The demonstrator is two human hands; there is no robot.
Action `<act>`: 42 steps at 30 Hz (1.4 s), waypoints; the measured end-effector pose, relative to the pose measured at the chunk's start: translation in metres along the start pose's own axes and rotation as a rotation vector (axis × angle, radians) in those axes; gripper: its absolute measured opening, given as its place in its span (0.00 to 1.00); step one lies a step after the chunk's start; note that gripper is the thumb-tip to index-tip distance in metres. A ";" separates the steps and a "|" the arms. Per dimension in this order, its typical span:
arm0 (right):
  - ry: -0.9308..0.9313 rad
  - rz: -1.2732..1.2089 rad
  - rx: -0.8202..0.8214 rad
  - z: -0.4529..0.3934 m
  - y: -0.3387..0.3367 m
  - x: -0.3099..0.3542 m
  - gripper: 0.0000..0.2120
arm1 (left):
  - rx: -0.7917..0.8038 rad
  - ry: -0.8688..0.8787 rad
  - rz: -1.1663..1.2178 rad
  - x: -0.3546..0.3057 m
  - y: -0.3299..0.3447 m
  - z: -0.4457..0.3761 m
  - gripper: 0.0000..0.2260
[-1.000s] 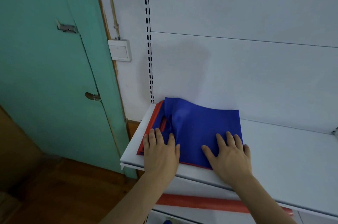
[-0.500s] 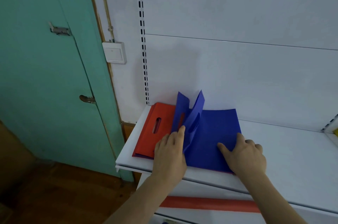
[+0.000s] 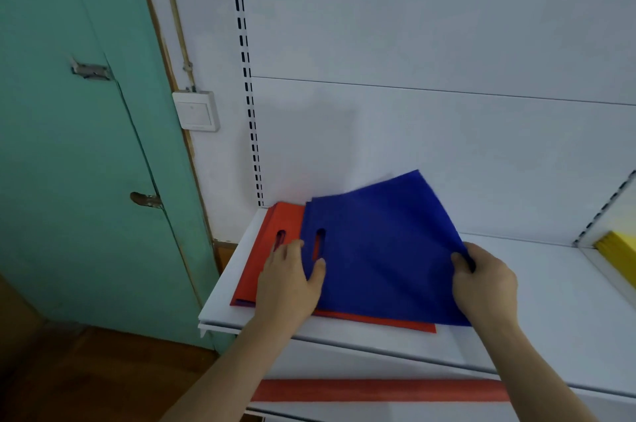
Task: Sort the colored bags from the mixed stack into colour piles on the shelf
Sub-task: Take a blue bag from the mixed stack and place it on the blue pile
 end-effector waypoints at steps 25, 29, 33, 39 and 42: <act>0.041 -0.334 -0.221 0.042 -0.042 -0.003 0.06 | -0.020 -0.010 0.747 -0.032 -0.022 -0.046 0.12; 0.134 -0.376 -0.481 0.078 -0.092 -0.020 0.18 | -0.033 0.077 0.790 -0.059 -0.024 -0.039 0.11; 0.130 -0.271 -0.629 0.125 -0.145 -0.040 0.17 | -0.035 0.119 0.864 -0.100 0.002 -0.014 0.18; 0.240 -0.058 -0.797 0.184 -0.246 -0.112 0.18 | 0.097 0.297 0.844 -0.210 0.053 0.046 0.19; 0.244 0.042 -0.846 0.209 -0.301 -0.153 0.14 | 0.154 0.395 0.805 -0.277 0.080 0.088 0.14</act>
Point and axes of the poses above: each hand's wrist, its own z-axis away from the middle knuckle, its own y-axis out of the palm, x = y × z, the point moved 10 cm from there along -z, towards the middle knuckle, and after that the axes turned 3 degrees about -x, right-handed, at the moved point
